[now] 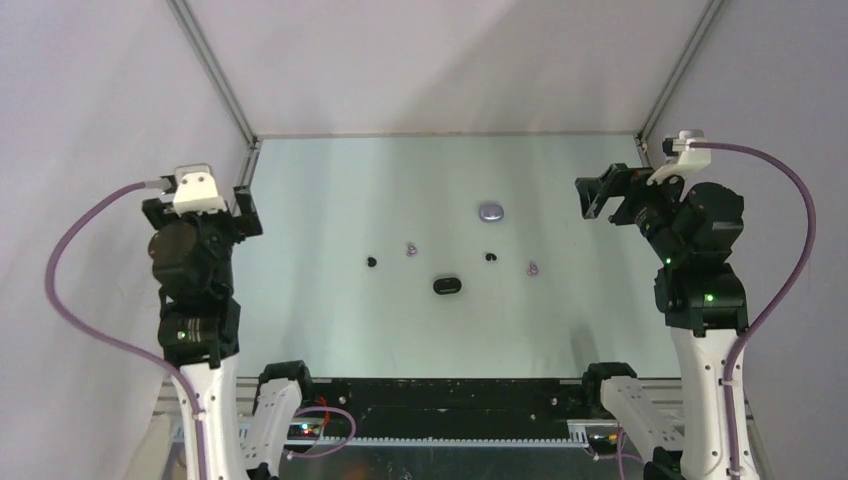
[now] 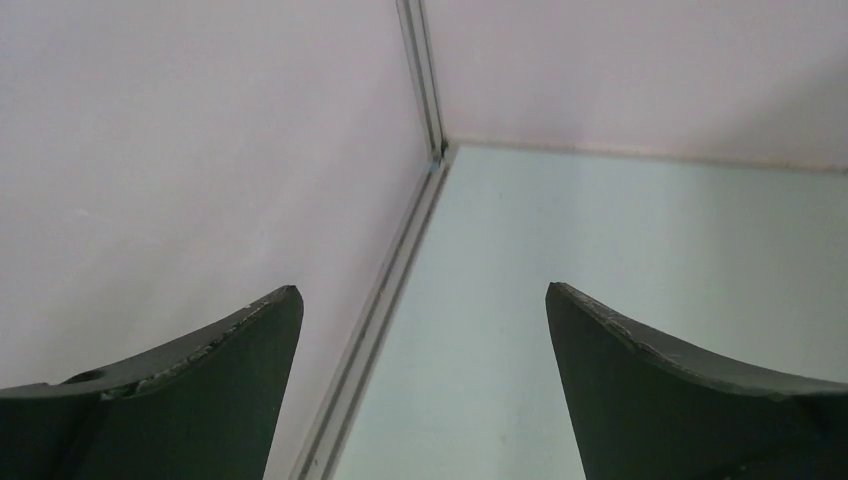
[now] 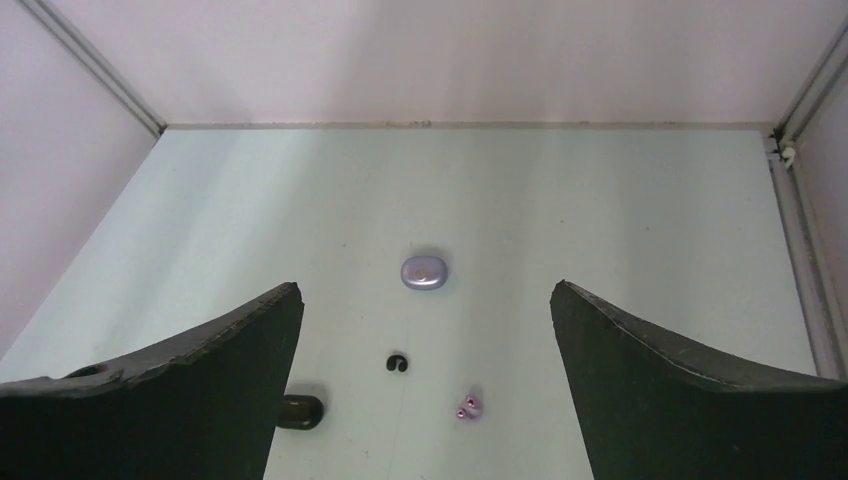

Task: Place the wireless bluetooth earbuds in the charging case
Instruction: Move the charging case to the center of the board.

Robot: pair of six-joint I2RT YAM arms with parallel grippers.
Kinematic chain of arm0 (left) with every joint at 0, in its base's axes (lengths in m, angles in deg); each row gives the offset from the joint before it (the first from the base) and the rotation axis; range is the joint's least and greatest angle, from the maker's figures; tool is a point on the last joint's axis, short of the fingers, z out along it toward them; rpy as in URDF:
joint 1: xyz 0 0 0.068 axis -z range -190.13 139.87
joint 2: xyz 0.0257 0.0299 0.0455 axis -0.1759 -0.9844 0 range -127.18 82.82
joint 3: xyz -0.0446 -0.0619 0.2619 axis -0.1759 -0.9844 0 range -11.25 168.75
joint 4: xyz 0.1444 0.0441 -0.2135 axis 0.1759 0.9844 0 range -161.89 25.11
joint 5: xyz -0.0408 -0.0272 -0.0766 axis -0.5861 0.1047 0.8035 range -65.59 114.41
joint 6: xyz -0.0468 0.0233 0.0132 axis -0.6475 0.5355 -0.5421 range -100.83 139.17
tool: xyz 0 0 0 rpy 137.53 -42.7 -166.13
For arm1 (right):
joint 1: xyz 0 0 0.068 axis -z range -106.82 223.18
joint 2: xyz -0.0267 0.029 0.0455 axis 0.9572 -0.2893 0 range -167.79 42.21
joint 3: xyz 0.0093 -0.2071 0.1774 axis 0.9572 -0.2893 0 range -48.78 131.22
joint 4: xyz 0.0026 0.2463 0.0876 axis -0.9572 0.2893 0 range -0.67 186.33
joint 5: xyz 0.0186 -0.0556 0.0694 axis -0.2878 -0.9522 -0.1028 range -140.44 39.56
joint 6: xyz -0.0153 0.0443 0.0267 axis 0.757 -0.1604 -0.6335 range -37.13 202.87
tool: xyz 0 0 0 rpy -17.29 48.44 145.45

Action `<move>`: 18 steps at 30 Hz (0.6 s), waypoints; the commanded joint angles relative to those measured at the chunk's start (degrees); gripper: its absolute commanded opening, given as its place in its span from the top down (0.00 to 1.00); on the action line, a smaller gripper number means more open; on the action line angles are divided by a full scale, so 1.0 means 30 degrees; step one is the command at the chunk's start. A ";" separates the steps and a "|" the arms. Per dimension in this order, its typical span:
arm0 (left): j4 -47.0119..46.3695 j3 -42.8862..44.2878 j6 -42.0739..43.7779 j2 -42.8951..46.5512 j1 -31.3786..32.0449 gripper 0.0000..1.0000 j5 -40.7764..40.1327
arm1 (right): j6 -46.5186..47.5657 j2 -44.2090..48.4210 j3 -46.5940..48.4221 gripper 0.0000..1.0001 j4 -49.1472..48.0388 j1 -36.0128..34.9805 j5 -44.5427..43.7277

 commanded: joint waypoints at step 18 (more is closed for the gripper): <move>0.3195 -0.0506 0.2614 0.1654 -0.0762 0.01 0.9385 | 0.6170 -0.2769 -0.1123 0.00 -0.4393 -0.4356 -0.1273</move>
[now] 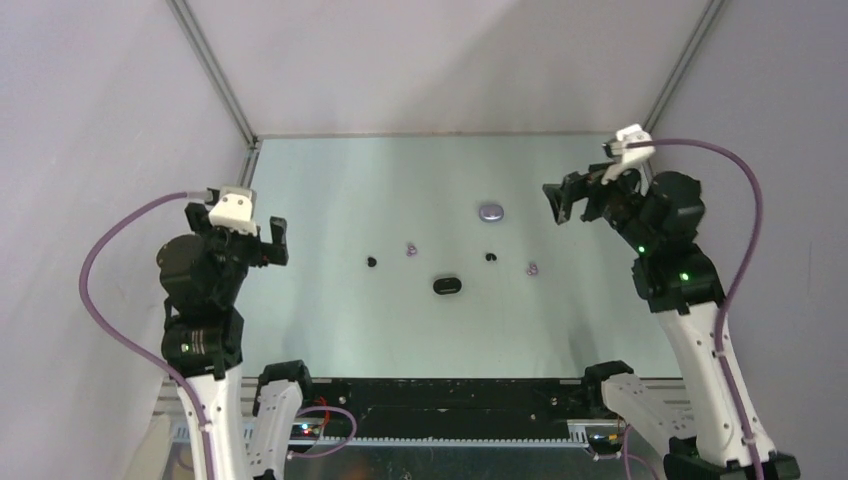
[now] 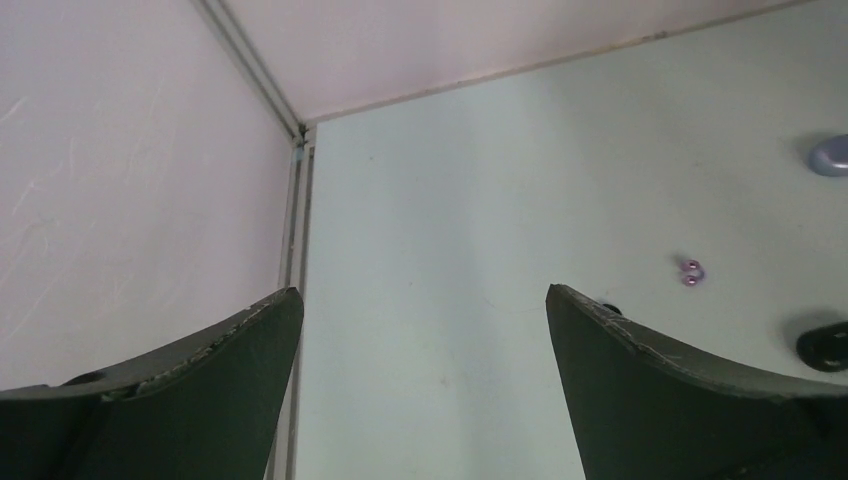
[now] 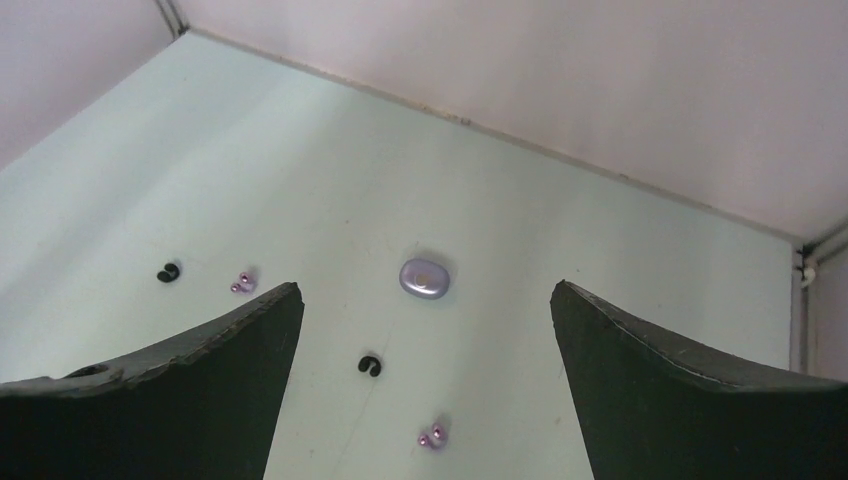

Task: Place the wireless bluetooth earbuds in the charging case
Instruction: Move the charging case to the center of the board.

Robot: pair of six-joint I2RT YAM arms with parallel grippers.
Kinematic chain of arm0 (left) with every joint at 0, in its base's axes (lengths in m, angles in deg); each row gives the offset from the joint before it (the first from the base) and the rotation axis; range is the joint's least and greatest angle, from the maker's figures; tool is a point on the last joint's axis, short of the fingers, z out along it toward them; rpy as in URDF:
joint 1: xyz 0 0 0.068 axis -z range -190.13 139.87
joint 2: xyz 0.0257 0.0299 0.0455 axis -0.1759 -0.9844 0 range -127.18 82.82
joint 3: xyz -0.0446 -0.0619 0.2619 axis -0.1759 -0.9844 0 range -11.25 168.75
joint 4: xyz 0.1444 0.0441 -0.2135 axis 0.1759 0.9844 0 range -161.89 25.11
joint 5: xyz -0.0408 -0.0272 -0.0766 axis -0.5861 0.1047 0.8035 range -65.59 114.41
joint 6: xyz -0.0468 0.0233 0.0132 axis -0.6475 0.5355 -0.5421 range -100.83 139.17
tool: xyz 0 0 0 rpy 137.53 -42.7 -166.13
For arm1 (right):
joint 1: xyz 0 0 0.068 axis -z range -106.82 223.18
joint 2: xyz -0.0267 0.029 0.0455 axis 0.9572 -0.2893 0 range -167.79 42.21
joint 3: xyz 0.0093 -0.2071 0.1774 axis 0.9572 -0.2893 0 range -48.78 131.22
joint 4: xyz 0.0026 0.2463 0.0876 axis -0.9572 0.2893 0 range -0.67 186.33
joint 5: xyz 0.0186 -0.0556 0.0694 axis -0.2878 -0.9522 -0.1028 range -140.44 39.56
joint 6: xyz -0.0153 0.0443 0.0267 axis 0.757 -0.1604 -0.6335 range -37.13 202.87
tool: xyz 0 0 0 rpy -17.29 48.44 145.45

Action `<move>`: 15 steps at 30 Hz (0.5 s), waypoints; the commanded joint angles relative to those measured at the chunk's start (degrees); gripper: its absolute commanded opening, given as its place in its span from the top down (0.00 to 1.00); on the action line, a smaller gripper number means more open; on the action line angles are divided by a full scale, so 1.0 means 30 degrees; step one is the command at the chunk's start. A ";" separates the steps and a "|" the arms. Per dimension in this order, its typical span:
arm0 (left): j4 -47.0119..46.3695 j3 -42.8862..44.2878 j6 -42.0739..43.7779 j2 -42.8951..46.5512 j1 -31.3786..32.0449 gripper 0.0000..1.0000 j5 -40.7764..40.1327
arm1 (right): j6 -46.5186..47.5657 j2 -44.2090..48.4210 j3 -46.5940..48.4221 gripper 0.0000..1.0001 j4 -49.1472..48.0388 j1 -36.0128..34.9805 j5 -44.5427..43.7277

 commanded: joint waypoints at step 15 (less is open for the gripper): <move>-0.1301 -0.3354 0.0825 0.1766 -0.0352 0.01 0.4915 | 0.1520 -2.0066 1.2626 0.15 0.3801 -0.1807 -0.1568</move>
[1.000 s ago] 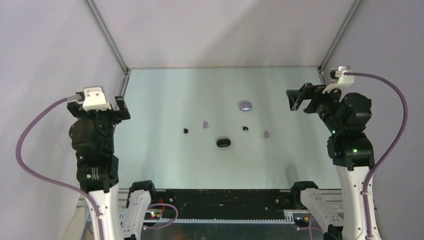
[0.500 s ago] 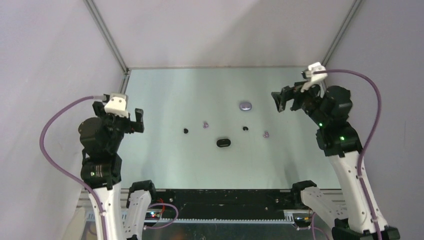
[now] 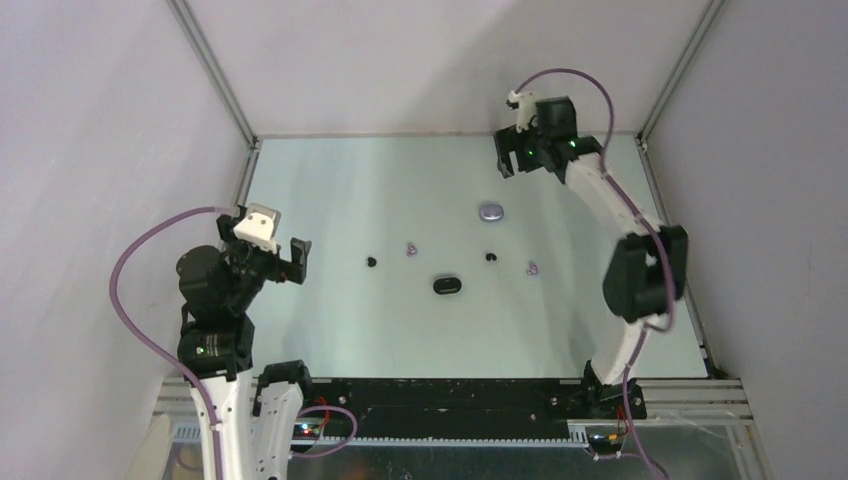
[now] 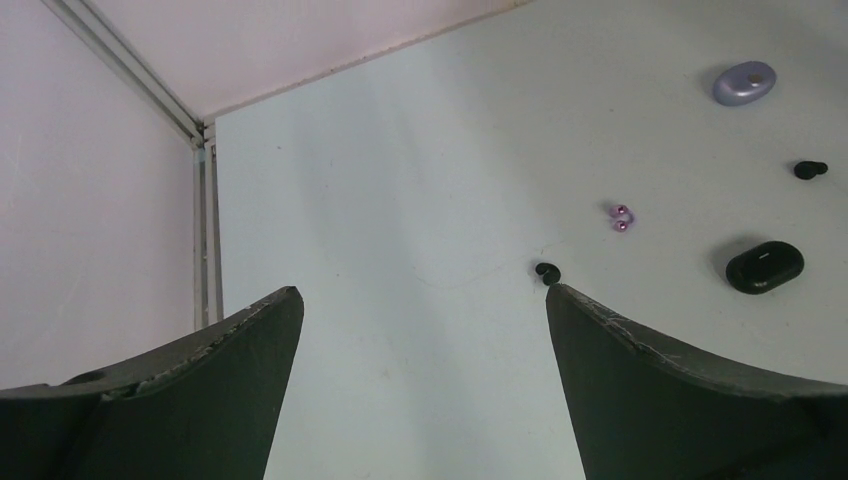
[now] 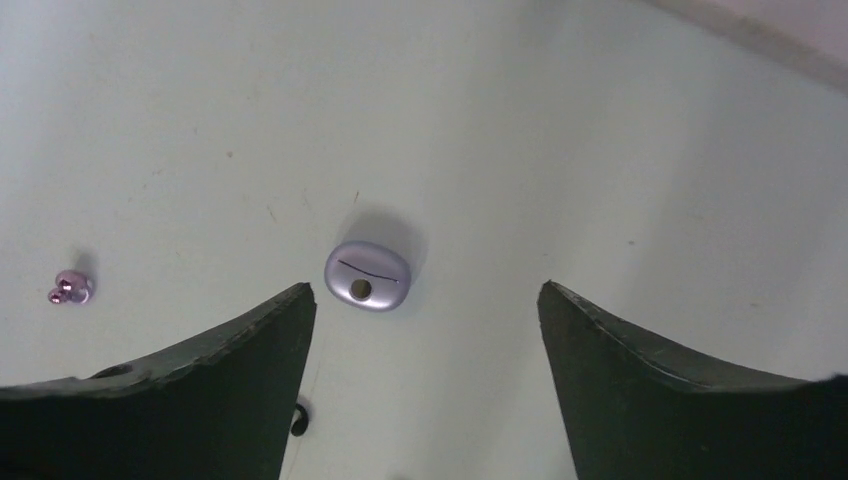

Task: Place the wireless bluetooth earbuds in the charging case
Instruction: Move the charging case to the center of the board.

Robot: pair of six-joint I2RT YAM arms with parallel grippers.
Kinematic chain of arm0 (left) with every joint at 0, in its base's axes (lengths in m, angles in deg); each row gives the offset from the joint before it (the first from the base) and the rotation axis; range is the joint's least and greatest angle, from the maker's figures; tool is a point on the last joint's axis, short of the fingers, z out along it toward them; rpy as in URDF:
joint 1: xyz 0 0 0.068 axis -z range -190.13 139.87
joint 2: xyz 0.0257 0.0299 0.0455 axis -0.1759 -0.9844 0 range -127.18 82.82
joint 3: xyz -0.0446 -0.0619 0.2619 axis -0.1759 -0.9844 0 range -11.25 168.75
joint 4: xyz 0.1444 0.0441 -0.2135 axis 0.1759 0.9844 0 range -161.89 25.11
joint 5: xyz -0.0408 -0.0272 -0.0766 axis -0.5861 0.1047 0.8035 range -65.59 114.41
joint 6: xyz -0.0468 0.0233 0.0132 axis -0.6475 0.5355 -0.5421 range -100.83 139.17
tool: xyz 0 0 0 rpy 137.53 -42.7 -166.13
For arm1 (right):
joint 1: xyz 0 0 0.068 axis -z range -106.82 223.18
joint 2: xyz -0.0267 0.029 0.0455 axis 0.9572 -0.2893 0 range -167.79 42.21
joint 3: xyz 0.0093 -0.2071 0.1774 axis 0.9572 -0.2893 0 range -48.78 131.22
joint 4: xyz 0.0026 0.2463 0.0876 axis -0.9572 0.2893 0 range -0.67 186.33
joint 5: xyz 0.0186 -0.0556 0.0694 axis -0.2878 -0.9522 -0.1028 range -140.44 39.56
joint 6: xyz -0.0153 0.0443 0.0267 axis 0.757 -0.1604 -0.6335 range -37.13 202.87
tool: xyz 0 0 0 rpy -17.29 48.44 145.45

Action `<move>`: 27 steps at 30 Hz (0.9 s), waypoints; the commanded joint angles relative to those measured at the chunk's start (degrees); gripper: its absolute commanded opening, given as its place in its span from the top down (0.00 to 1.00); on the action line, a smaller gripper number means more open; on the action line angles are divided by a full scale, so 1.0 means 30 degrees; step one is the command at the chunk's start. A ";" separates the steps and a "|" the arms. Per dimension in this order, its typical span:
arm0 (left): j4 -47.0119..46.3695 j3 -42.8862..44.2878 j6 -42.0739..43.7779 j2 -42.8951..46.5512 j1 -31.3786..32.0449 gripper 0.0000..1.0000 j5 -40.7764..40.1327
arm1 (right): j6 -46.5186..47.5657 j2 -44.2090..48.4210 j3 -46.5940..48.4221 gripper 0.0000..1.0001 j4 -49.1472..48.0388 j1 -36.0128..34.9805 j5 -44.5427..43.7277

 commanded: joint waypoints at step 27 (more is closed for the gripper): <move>-0.1598 -0.0818 0.0324 0.0261 -0.0709 0.01 0.1063 | -0.1655 -1.1110 0.8093 0.15 0.6670 -0.0107 0.5528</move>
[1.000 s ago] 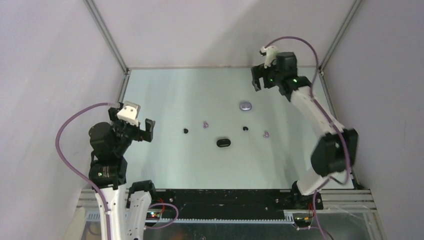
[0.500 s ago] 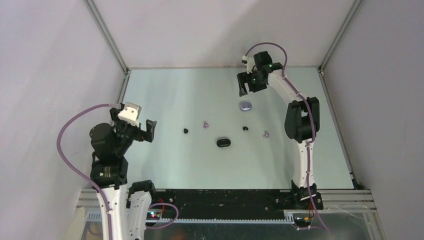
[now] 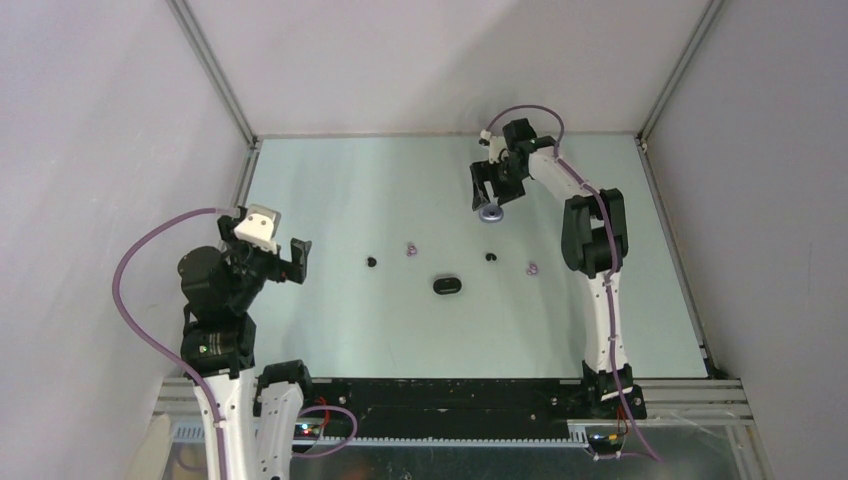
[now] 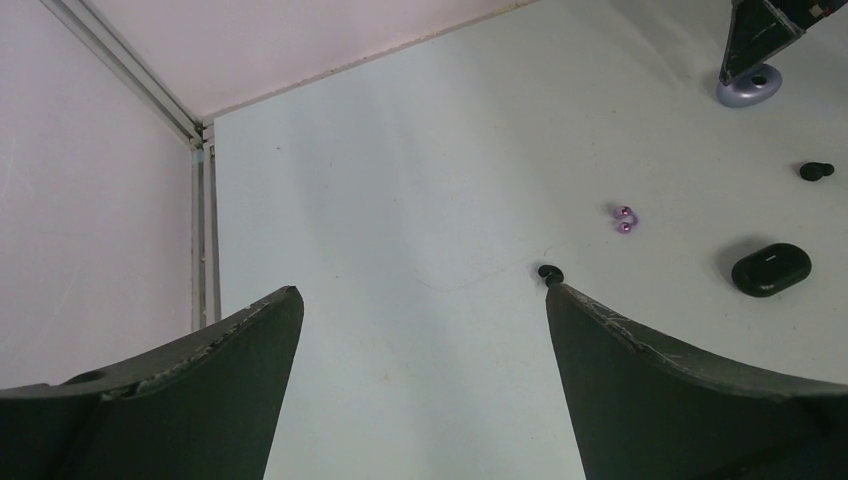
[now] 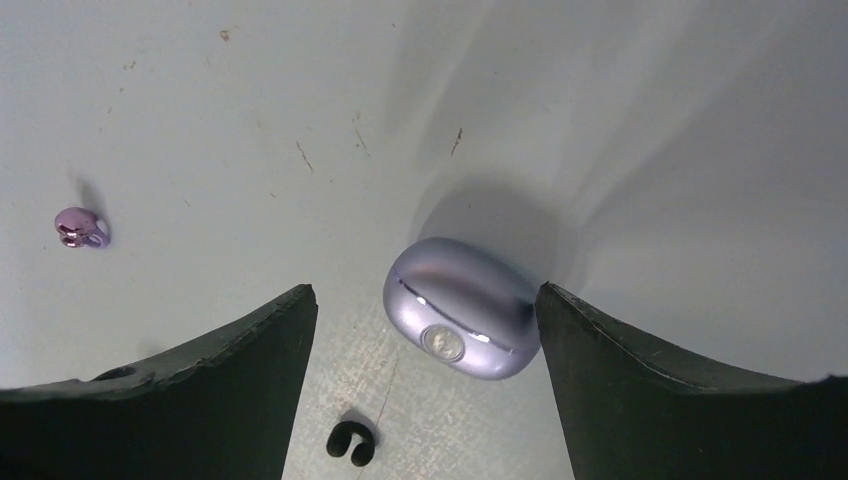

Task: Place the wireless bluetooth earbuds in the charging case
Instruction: Move the charging case to the center of the board.

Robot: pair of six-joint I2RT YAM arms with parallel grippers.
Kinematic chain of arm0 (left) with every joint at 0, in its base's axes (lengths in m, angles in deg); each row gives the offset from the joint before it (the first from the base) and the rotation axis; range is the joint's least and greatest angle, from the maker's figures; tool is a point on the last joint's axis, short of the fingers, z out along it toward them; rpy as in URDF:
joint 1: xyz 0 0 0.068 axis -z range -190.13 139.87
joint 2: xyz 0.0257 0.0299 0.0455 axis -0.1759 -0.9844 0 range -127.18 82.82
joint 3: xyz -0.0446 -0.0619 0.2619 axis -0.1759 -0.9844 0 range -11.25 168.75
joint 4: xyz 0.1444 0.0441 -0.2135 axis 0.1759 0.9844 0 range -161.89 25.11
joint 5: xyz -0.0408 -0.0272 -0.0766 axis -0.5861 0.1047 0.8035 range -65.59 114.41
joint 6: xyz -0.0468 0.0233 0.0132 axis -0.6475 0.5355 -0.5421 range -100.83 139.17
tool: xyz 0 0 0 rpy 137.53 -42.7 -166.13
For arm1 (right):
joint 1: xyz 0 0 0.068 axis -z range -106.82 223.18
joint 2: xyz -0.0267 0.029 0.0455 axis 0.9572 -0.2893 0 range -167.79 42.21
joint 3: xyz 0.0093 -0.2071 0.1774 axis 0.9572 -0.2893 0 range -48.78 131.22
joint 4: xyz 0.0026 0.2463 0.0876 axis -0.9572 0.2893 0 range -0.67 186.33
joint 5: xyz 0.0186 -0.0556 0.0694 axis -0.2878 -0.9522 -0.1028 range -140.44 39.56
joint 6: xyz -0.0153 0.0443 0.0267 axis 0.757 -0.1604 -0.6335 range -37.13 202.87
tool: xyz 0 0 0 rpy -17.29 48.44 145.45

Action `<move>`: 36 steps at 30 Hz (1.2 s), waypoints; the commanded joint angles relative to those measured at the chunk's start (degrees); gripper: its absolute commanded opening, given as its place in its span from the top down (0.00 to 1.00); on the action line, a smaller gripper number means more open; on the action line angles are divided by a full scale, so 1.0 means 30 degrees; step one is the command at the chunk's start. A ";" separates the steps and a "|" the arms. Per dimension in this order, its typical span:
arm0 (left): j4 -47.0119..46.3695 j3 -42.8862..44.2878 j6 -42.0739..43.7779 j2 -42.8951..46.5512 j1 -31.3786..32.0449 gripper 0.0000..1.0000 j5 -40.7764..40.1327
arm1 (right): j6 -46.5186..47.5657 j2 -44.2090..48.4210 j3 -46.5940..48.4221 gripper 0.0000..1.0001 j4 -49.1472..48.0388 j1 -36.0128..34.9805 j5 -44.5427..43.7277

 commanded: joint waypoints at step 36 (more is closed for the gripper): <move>-0.0907 -0.0394 0.0275 0.0039 -0.0447 0.01 0.0955 | 0.1061 0.0456 -0.0749 0.23 0.1511 0.1218 0.5731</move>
